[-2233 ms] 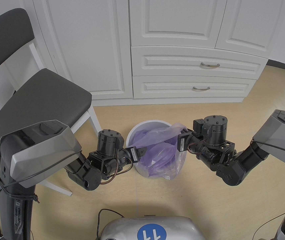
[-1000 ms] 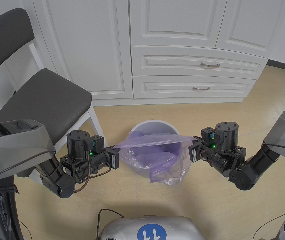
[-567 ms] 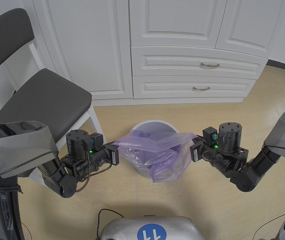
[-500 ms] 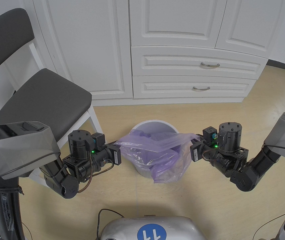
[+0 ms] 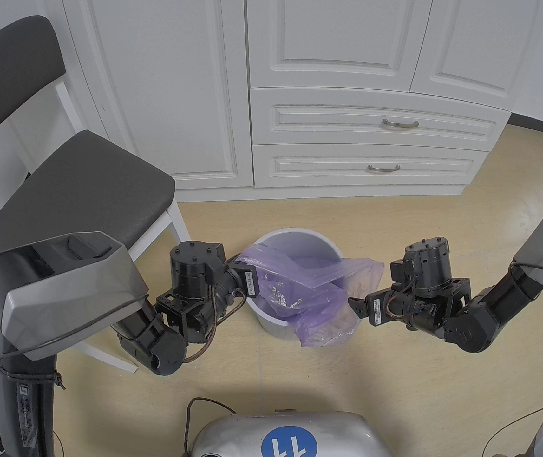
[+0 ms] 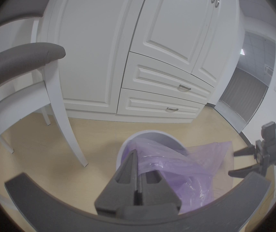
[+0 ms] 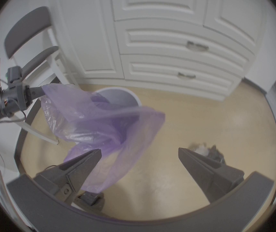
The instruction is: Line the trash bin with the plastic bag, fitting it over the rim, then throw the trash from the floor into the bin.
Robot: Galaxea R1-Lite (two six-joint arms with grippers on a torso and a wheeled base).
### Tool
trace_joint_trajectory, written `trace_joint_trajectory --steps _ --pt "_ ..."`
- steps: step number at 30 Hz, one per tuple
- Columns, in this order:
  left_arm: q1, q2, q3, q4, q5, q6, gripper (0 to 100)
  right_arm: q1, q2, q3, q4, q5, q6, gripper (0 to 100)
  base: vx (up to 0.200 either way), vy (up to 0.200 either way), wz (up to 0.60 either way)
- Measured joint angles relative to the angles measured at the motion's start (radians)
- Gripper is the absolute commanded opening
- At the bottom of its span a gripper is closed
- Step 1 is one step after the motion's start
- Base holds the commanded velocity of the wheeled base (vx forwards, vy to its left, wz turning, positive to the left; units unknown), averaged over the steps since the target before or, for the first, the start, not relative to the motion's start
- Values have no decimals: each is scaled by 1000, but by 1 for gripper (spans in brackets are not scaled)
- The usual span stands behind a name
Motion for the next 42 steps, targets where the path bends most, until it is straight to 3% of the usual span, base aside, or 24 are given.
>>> trace_joint_trajectory --steps 5,11,20,21,30,42 --pt "-17 20 -62 49 50 -35 0 -3 -16 -17 100 1 133 100 0 0 0" --pt "-20 27 -86 62 60 -46 0 -6 26 -54 109 10 179 100 0 0 0" --pt "-7 22 -90 63 61 -47 0 -6 109 -96 109 100 252 100 0 0 0" --pt "-2 21 -91 64 62 -48 0 -7 115 -96 108 110 252 0 0 0 0" --pt "15 13 -92 63 61 -48 0 -38 99 -67 118 208 239 0 0 0 0" --pt "46 -4 -69 64 47 -41 0 -104 126 -120 105 208 252 0 0 0 0"
